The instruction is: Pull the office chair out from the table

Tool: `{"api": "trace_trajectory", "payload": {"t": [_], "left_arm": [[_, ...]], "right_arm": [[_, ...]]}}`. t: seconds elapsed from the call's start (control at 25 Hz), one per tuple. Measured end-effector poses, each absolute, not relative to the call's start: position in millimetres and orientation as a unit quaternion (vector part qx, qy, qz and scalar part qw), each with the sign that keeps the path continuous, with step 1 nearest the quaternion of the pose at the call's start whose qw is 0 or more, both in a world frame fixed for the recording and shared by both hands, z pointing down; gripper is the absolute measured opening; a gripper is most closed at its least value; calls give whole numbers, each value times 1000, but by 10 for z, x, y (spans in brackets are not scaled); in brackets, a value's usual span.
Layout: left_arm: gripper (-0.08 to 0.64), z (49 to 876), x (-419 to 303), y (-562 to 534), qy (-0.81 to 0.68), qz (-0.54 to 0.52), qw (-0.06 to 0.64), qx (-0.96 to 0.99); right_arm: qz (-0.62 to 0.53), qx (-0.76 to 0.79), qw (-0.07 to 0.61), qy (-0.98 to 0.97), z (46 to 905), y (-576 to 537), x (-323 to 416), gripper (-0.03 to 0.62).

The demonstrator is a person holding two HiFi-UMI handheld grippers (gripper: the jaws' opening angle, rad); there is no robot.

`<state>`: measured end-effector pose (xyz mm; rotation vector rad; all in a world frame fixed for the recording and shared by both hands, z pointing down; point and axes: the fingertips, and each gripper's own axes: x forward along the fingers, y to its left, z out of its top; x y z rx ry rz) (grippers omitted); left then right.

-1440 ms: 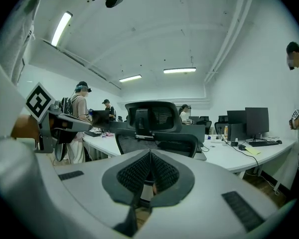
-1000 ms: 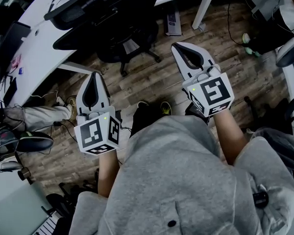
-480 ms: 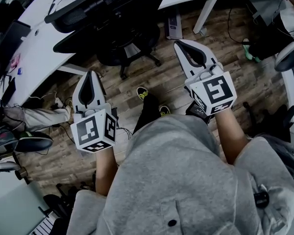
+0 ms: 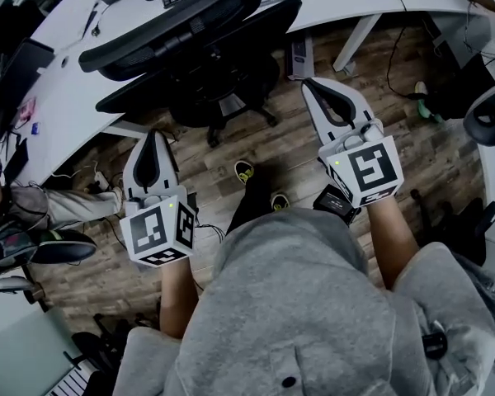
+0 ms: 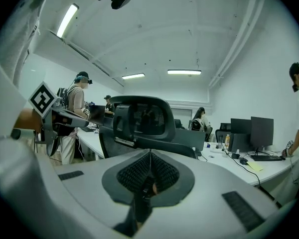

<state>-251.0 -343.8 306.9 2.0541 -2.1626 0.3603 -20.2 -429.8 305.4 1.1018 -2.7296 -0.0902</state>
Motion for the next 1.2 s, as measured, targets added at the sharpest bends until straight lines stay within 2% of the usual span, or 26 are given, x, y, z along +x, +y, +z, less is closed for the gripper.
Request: {"api": "trace_trajectory", "payload": {"t": [0.44,0.68,0.72,0.84,0.96,1.04,1.2], "left_arm": [[11,2962,-3178,-3944,-724,138,29,675],[15,2959,-3600,-4177,-705,239,-28,667],[29,2976,-3643,-4191,-700,257,-35,666],[149,3105,-3739,-4240,-675,310,-41,669],[206,3157,-3795,-4315,-648,334,-45,683],[239,3145,-3839,-4321,-636,340,-48,692],[274,3240,-3940,-4253,-602,394,-55,692]], "right_arm": [[-99,382,134,-909,2902,-5057,-549,29],[-167,384,191,-888,2896,-5520,-700,30],[-181,384,203,-882,2904,-5568,-708,31],[-212,363,249,-873,3028,-5654,-734,31],[-255,338,299,-855,3143,-5806,-766,41],[-277,315,326,-847,3182,-5879,-789,123],[-290,270,362,-844,3223,-5871,-772,180]]}}
